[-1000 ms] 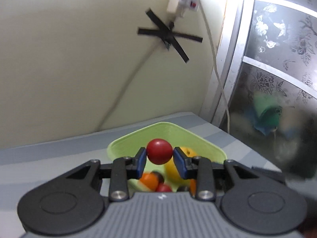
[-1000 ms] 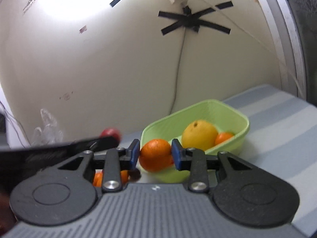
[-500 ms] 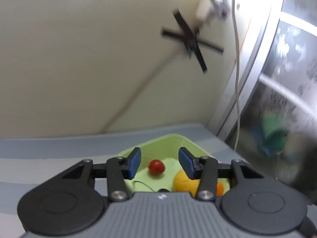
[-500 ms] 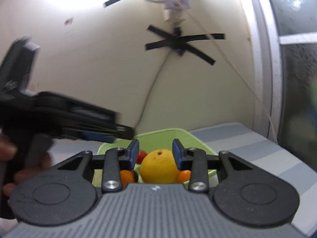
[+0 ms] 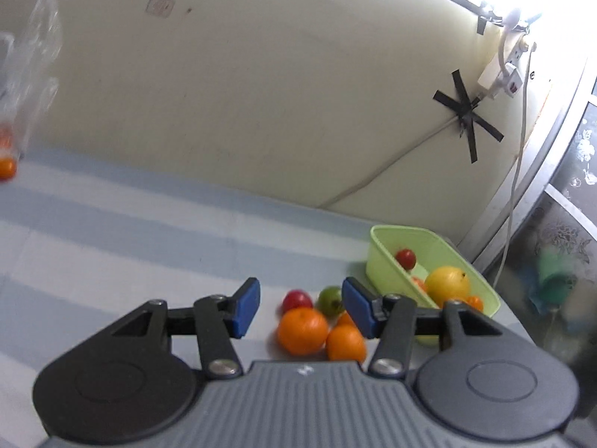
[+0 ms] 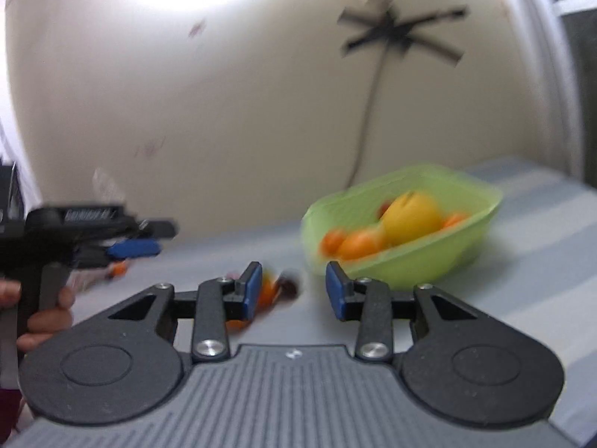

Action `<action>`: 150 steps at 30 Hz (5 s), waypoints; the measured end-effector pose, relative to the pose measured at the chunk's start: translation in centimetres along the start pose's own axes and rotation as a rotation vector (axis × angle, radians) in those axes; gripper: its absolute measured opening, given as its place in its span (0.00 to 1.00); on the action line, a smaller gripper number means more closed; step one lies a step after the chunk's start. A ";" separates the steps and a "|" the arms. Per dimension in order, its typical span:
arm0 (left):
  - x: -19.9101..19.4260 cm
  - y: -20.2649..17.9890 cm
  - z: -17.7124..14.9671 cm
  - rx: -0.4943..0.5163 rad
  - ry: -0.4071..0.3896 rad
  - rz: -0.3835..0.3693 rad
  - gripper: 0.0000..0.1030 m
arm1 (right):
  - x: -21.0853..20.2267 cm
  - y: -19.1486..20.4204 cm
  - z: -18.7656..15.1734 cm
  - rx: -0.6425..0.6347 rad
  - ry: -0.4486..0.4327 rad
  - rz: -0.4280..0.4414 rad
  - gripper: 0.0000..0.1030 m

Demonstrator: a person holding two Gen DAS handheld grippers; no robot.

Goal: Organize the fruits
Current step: 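Return both grippers to the pile and grasp an orange tomato with each, then carry both orange tomatoes into the green basket and open both grippers, then grasp an orange tomato with the left gripper while the right gripper grasps a dark tomato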

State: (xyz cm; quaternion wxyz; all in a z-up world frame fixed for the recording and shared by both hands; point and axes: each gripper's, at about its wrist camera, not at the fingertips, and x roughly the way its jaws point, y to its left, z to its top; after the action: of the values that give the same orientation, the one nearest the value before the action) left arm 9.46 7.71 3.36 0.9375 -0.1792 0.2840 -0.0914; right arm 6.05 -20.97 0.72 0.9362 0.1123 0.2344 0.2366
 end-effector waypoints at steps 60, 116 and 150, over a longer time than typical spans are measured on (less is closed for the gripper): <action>5.9 -9.8 -3.5 0.477 0.100 0.089 0.35 | -2.1 -1.1 -2.8 -0.167 0.069 -0.066 0.29; 7.5 -9.4 5.8 0.210 0.063 -0.137 0.44 | -0.1 -7.2 2.8 -0.114 -0.195 -0.201 0.53; 2.2 -4.5 -4.1 0.154 -0.062 0.179 0.56 | 8.8 3.0 1.3 -0.272 0.227 -0.073 0.29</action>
State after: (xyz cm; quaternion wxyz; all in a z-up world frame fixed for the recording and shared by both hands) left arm 8.63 1.83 0.77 0.9612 -0.0835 0.2621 -0.0231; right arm 12.33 -14.20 -0.59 0.9183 -0.0514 0.3081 0.2432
